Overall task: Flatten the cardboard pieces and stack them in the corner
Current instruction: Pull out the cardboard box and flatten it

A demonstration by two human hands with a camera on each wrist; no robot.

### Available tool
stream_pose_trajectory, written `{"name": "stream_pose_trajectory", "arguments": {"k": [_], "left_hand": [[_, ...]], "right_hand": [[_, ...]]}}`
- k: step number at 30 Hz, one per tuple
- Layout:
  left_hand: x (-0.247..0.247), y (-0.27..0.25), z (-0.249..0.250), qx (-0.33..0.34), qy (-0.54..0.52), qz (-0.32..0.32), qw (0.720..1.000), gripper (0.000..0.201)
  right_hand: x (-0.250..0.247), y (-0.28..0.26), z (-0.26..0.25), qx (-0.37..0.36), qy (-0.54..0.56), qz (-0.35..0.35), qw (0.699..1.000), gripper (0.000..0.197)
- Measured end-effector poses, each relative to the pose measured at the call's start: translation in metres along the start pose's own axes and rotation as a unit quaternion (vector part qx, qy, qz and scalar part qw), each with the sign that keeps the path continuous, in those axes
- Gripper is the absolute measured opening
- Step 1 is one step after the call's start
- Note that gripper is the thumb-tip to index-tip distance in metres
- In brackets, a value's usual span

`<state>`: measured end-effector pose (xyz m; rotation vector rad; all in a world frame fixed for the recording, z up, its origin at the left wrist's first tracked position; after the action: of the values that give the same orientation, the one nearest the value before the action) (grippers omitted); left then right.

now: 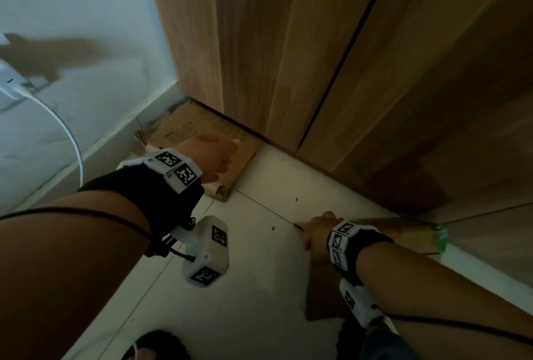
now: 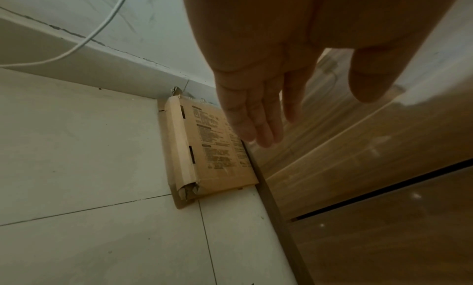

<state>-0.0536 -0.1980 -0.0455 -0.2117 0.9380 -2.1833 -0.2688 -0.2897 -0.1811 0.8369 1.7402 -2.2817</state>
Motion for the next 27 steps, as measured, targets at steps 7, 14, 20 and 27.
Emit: {"name": "stream_pose_trajectory", "arguments": {"k": [7, 14, 20, 27], "left_hand": [[-0.007, 0.004, 0.003, 0.003, 0.001, 0.011, 1.000, 0.023], [-0.009, -0.018, 0.028, 0.042, 0.061, -0.010, 0.997, 0.034], [-0.001, -0.071, 0.063, 0.108, 0.109, -0.045, 0.987, 0.016], [0.025, -0.145, 0.060, 0.175, 0.311, -0.067, 0.932, 0.038]], "right_hand": [[-0.010, 0.003, 0.011, 0.027, -0.008, 0.025, 0.999, 0.030], [-0.052, -0.029, 0.042, 0.010, 0.003, 0.008, 1.000, 0.043], [-0.130, -0.123, 0.044, 0.003, 0.084, 0.135, 0.987, 0.019], [-0.169, -0.216, 0.023, -0.027, 0.187, 0.315, 0.930, 0.018]]}}
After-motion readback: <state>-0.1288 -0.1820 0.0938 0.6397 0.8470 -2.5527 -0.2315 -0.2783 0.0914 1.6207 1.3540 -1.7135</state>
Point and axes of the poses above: each hand's wrist, its own y-axis towards the middle knuckle, its own x-axis out of the palm, z = x × y, the point moved 8 cm from there along y, towards the middle knuckle, and after that the axes turned 14 degrees about -y, right-handed, at the moved point
